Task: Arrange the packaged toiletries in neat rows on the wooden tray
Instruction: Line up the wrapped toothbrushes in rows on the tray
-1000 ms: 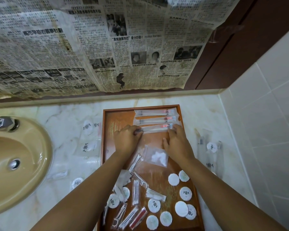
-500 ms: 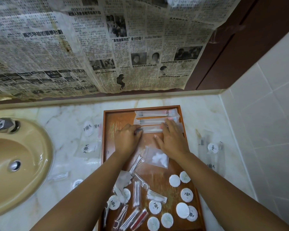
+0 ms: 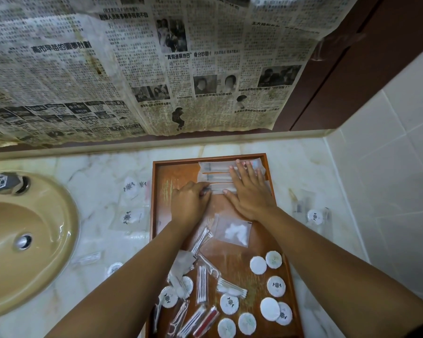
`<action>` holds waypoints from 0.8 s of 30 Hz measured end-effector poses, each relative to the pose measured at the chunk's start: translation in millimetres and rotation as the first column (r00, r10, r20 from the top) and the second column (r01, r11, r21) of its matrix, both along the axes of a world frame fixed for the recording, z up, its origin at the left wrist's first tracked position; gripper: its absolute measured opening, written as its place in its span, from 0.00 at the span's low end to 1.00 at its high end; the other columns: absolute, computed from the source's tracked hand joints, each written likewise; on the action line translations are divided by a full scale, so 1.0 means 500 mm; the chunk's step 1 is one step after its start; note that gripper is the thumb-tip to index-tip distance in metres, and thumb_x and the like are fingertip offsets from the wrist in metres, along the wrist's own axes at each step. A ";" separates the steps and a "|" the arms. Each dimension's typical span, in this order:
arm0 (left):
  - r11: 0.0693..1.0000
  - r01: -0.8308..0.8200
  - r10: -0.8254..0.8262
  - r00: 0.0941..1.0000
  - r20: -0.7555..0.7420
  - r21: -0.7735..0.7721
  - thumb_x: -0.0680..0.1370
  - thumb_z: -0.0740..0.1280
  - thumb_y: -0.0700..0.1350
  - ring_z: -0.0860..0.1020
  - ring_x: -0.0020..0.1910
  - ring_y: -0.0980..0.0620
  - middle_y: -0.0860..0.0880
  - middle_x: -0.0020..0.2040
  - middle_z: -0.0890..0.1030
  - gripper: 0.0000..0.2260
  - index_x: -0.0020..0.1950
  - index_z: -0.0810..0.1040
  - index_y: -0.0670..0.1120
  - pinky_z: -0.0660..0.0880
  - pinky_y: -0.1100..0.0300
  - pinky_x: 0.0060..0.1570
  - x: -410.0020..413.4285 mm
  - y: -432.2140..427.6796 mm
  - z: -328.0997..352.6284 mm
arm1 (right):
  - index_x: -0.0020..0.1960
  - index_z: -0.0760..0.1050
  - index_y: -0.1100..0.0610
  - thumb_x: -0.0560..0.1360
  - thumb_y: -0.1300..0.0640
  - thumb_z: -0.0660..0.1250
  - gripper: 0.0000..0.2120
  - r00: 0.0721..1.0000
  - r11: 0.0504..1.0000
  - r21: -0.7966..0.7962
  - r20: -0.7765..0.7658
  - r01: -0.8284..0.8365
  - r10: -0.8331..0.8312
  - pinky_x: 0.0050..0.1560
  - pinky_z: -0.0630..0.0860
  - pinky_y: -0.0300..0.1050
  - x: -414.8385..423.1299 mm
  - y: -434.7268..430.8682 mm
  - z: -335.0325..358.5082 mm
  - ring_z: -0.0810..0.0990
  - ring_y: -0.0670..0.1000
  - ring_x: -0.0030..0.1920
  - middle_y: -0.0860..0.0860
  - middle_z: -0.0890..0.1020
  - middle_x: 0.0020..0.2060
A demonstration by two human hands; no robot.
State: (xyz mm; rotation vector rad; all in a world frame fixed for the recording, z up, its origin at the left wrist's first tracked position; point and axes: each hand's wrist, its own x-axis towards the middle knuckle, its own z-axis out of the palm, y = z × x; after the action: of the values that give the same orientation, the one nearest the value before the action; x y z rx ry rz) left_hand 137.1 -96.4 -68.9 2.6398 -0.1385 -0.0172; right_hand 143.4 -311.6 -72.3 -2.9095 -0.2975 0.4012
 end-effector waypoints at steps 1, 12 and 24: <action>1.000 0.006 -0.006 1.000 -0.001 0.000 0.80 0.68 0.51 0.81 0.45 0.49 0.51 0.48 0.83 0.11 0.61 0.83 0.53 0.74 0.50 0.52 0.000 0.001 -0.001 | 0.83 0.39 0.49 0.81 0.31 0.40 0.37 1.000 1.000 -0.005 0.008 -0.005 0.005 0.80 0.40 0.60 -0.001 -0.002 -0.007 0.32 0.53 0.80 0.50 0.38 0.82; 0.905 0.310 -0.322 0.947 -0.007 0.290 0.86 0.46 0.58 0.41 0.82 0.48 0.44 0.84 0.47 0.30 0.83 0.45 0.43 0.45 0.41 0.80 0.013 -0.010 -0.028 | 0.83 0.40 0.48 0.81 0.30 0.41 0.38 0.998 1.000 0.029 0.055 -0.007 0.005 0.80 0.38 0.60 0.003 -0.003 -0.017 0.32 0.52 0.81 0.50 0.39 0.82; 0.928 0.288 -0.270 0.957 -0.104 0.236 0.85 0.43 0.59 0.37 0.82 0.49 0.45 0.83 0.42 0.31 0.83 0.43 0.43 0.44 0.41 0.79 0.029 -0.026 -0.040 | 0.83 0.43 0.58 0.82 0.34 0.45 0.39 0.991 0.999 -0.022 0.131 0.046 -0.043 0.81 0.39 0.57 -0.003 0.002 -0.028 0.38 0.53 0.82 0.53 0.44 0.83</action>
State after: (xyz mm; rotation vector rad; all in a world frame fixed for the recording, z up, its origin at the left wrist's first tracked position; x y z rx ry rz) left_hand 151.6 -109.2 -88.7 2.8407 -0.5199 -0.2373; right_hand 141.7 -310.7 -86.3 -2.9663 -0.2480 0.2099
